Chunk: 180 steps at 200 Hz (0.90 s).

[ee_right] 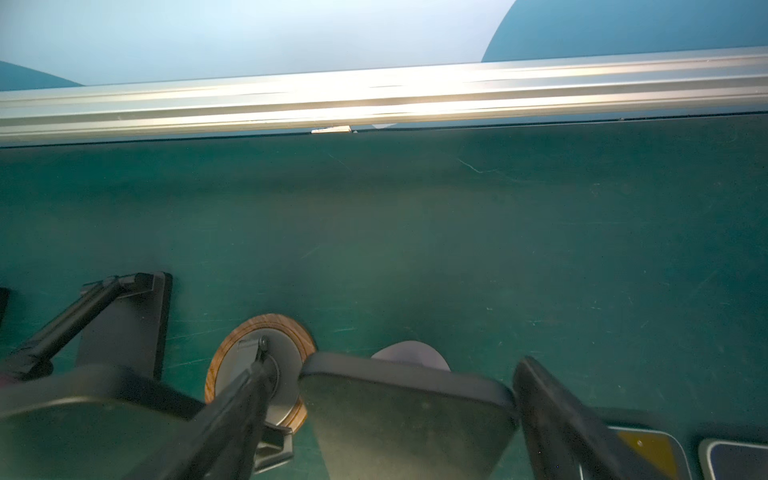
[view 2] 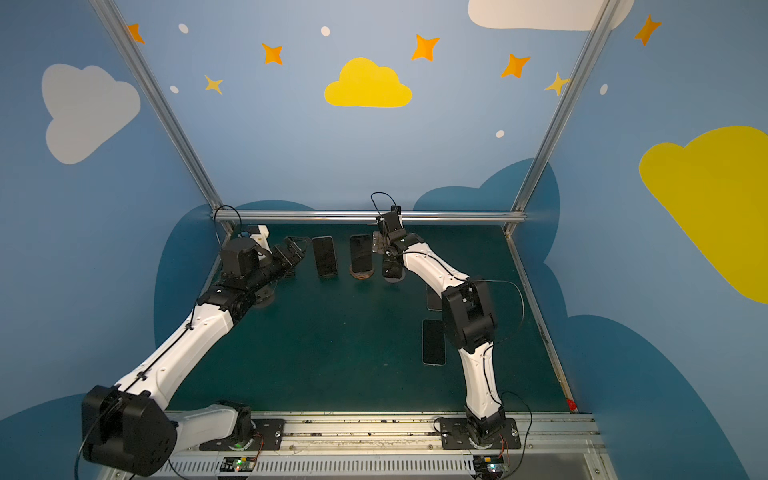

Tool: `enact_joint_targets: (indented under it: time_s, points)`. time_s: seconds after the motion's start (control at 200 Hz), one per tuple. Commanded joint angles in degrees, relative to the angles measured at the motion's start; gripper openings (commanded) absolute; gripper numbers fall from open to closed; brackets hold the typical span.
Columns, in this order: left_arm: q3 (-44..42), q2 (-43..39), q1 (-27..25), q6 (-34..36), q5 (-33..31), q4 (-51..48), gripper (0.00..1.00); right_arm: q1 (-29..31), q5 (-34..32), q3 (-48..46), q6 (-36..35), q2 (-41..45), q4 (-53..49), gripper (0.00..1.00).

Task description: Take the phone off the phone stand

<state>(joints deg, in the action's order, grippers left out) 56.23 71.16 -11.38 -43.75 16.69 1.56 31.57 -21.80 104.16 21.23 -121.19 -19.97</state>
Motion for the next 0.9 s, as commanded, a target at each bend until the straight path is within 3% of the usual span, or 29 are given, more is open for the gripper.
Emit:
enact_joint_targets:
  time_s: [0.0, 0.32, 0.896]
  points:
    - [-0.68, 0.05, 0.13, 0.05, 0.69, 1.87, 1.0, -0.29, -0.61, 0.25, 0.86, -2.01, 1.42, 0.91]
    - [-0.74, 0.22, 0.21, -0.32, 1.33, 2.37, 1.0, -0.46, -2.71, 1.44, 2.09, -4.47, 0.9, 0.89]
    - [-0.95, 0.4, 0.74, -0.53, 1.58, 2.9, 1.0, -0.37, -2.18, -3.44, 1.0, -2.41, 6.7, 0.73]
